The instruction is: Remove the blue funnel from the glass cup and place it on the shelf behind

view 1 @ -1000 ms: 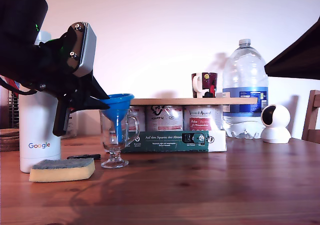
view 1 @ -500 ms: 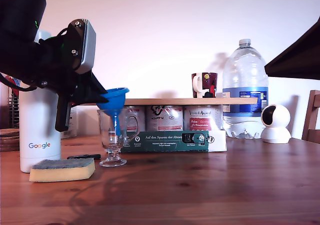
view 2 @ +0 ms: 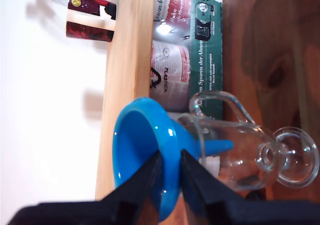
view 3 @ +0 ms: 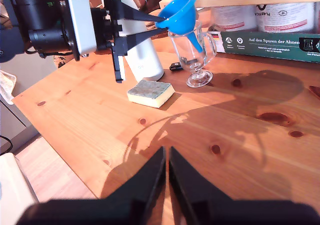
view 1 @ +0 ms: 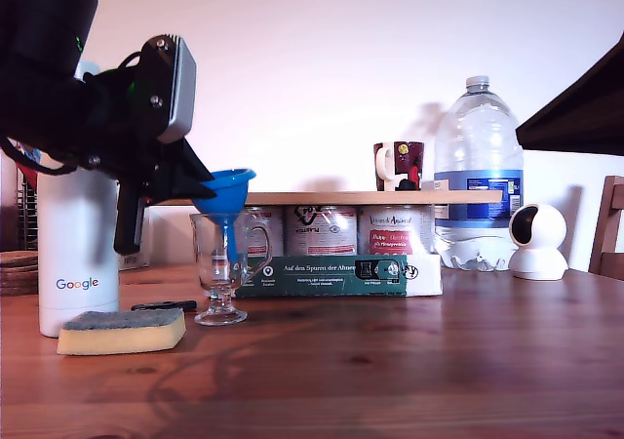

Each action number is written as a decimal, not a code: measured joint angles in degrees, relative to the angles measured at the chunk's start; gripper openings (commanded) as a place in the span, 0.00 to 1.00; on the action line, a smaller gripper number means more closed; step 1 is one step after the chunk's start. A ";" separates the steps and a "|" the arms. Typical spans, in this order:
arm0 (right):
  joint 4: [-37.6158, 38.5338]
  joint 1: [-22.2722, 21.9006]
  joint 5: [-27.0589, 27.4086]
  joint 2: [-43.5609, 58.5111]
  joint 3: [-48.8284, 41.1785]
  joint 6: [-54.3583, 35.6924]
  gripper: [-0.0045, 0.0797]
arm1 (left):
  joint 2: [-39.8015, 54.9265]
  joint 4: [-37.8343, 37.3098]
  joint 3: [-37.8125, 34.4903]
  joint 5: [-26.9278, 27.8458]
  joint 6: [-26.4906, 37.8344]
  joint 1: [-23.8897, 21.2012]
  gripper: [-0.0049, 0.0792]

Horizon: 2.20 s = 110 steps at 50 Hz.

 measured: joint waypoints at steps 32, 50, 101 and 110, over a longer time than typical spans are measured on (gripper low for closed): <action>0.00 0.00 -0.02 0.00 0.00 0.00 0.04 | -13.51 -8.17 0.00 -1.46 0.00 -0.07 0.03; 0.00 0.02 -0.02 0.00 0.00 0.00 0.04 | -15.96 -8.04 0.00 1.62 -12.09 -1.60 0.03; -0.57 0.33 0.00 0.00 0.00 0.00 0.04 | 11.04 12.61 20.57 -31.41 -71.01 -16.39 0.03; -0.57 0.33 0.00 0.00 0.00 0.00 0.04 | 15.28 8.92 25.46 -33.46 -75.19 -15.87 0.03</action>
